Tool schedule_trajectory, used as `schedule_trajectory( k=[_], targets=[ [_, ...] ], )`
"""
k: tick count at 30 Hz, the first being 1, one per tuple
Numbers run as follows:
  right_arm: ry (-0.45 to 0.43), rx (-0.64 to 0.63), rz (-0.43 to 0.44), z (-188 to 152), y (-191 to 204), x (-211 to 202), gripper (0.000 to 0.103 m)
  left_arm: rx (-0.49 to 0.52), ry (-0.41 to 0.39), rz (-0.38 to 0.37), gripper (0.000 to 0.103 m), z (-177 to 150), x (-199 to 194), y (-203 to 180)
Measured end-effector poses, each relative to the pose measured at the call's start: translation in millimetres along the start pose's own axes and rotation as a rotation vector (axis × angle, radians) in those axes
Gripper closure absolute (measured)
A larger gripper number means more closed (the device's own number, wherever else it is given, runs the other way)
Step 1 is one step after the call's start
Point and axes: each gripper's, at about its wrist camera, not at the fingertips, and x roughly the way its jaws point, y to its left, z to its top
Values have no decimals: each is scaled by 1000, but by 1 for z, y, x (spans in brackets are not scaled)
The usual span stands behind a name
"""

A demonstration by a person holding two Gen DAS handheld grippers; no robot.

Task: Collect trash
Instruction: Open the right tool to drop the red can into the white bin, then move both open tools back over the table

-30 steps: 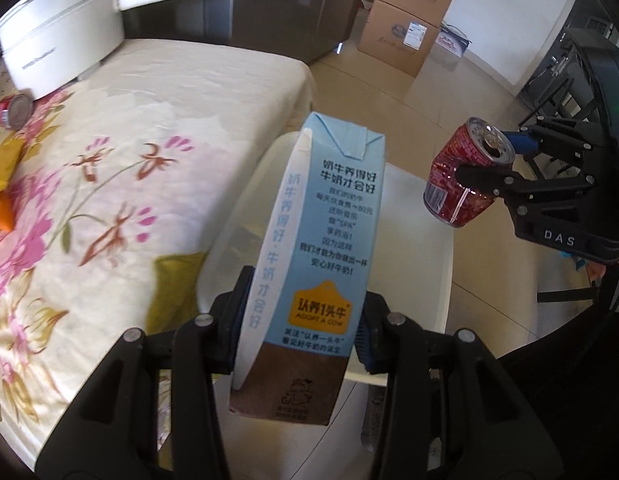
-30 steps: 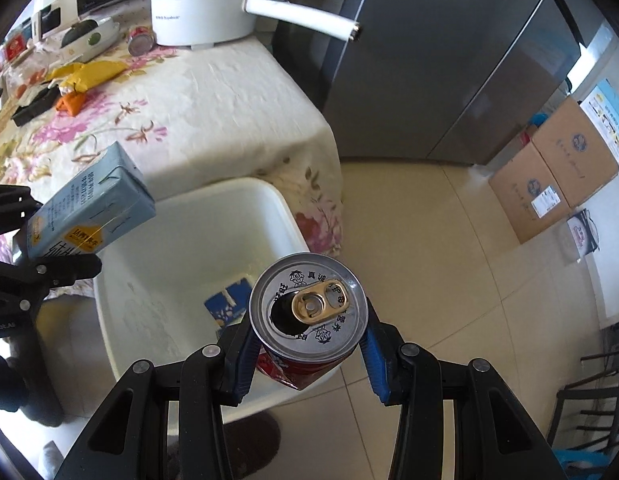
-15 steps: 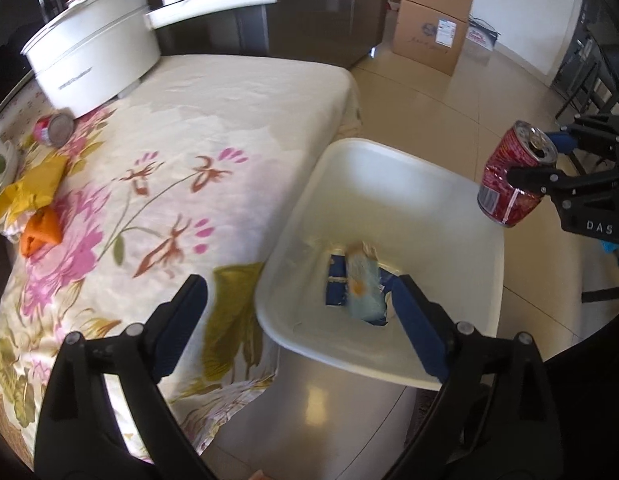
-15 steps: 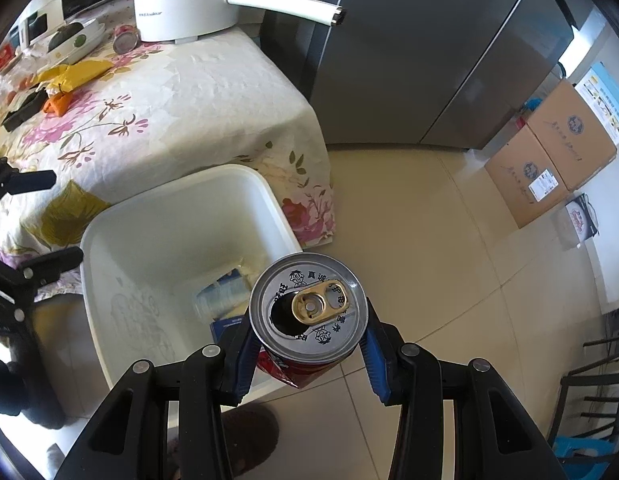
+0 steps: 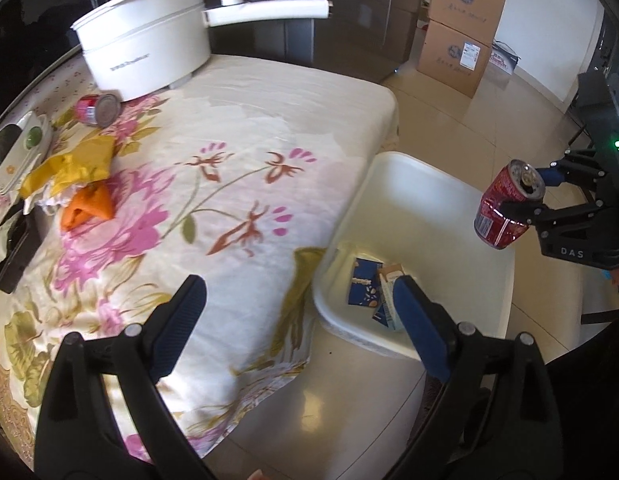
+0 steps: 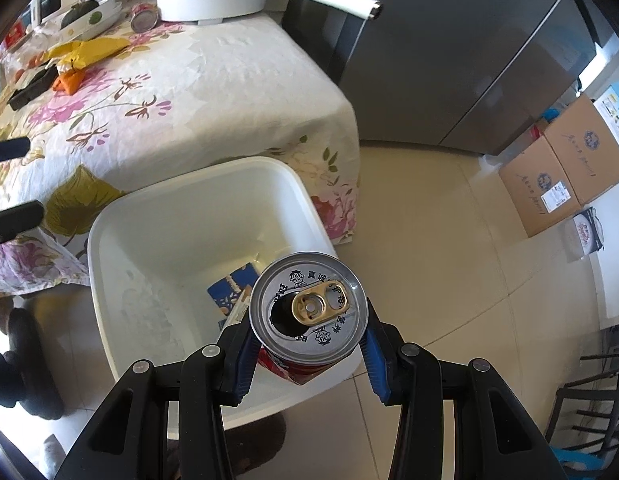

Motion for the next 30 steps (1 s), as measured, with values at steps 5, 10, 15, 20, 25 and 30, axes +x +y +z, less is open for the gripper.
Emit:
schedule_trajectory(
  k=[5, 10, 15, 20, 25, 30],
  targets=[
    [12, 27, 20, 7, 6, 2, 32, -10, -14, 12, 9, -4, -9, 13],
    [-27, 54, 24, 14, 9, -7, 19, -39, -24, 16, 9, -8, -16, 28],
    [-36, 47, 32, 23, 18, -10, 19, -70, -35, 21, 9, -11, -24, 44],
    [-52, 31, 38, 33, 30, -14, 19, -109, -44, 28, 9, -16, -31, 63],
    [-71, 34, 52, 48, 38, -18, 19, -146, -52, 39, 9, -21, -39, 82],
    [-95, 35, 71, 63, 52, -24, 19, -187, -58, 59, 9, -27, -47, 103]
  ],
)
